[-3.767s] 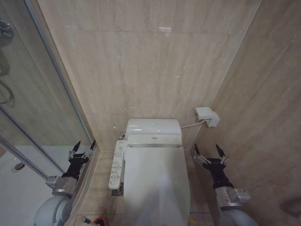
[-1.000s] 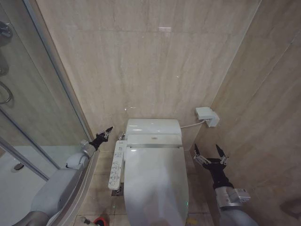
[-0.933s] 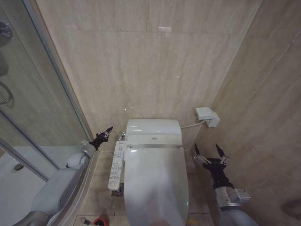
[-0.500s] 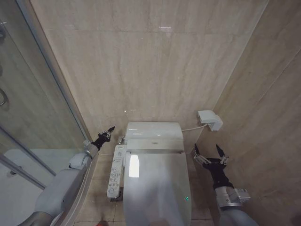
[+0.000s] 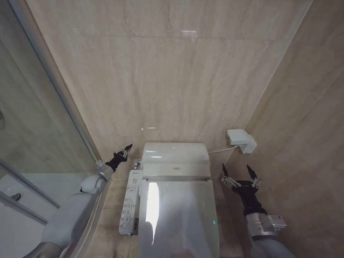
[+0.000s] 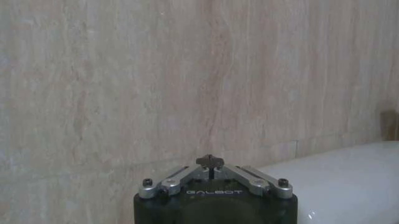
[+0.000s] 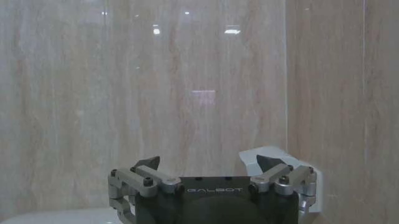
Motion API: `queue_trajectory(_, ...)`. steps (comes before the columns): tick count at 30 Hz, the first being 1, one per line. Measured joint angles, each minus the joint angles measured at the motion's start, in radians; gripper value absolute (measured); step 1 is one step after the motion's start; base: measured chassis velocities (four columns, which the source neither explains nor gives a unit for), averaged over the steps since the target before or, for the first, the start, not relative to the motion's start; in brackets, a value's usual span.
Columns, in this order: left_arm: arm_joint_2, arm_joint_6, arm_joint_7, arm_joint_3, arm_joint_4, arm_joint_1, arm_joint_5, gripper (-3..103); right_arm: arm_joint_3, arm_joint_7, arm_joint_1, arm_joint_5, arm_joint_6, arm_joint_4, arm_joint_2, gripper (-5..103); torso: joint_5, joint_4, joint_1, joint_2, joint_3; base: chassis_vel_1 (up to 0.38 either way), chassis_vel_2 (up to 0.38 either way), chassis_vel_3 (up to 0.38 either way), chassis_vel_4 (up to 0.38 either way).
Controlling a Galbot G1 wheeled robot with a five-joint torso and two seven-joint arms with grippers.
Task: Open the toilet lid, clean the toilet bowl with a toilet brush, close the toilet lid, and flush.
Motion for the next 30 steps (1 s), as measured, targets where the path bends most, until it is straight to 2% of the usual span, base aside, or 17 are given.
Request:
queue_trajectory(13, -0.002, 0.000, 0.002, 0.007, -0.003, 0.001, 0.002, 0, 0.000, 0.000, -0.001, 0.000, 0.000, 0.000, 0.000, 100, -0.0002, 0.0001, -0.001, 0.000, 0.000, 0.011, -0.004, -0.014, 0.002)
queue_trajectory(30, 0.048, -0.025, 0.085, 0.041, 0.019, 0.023, 0.046, 0, 0.000, 0.000, -0.001, 0.000, 0.000, 0.000, 0.000, 100, -0.0001, 0.0000, -0.001, 0.000, 0.000, 0.000, 0.000, 0.000, 0.000)
